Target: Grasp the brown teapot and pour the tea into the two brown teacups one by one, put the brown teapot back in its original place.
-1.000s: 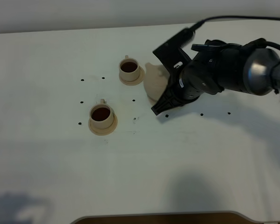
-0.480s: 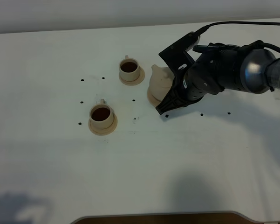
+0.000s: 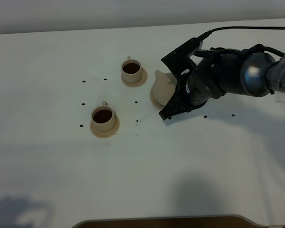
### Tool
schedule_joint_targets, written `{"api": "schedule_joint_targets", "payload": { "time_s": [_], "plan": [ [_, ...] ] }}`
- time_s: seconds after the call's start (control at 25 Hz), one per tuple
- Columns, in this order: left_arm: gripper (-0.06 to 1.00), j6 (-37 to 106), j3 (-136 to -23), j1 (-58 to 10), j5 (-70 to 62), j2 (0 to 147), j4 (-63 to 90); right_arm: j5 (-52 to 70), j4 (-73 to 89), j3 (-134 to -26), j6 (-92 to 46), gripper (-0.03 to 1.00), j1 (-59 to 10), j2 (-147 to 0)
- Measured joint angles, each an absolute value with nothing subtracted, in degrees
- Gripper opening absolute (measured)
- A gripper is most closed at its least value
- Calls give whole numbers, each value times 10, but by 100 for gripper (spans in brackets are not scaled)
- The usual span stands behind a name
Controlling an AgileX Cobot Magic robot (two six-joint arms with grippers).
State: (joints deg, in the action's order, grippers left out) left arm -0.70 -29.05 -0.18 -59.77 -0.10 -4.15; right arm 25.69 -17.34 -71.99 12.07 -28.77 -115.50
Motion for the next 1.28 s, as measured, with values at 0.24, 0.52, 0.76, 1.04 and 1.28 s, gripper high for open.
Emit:
{"api": "schedule_joint_targets", "payload": {
  "time_s": [0.24,0.52,0.76,1.04,1.28],
  "plan": [
    [53,-7,-290,-2,-598,-1,-41,257,-172,-720,134,13,-288,-1155],
    [53,-7,-290,-2,-598,-1,-41,268,-169,-720,136,38,-288,-1151],
    [53,-7,-290,-2,-598,-1,-41,378,-155,-720,136,49,-288,-1083],
    [53,-7,-290,-2,-598,-1,-41,561,-112,-700,130,45,-288,-971],
    [53,-7,-290,-2,-598,-1,-41,582,-52,-565,103,43,-288,-813]
  ]
}}
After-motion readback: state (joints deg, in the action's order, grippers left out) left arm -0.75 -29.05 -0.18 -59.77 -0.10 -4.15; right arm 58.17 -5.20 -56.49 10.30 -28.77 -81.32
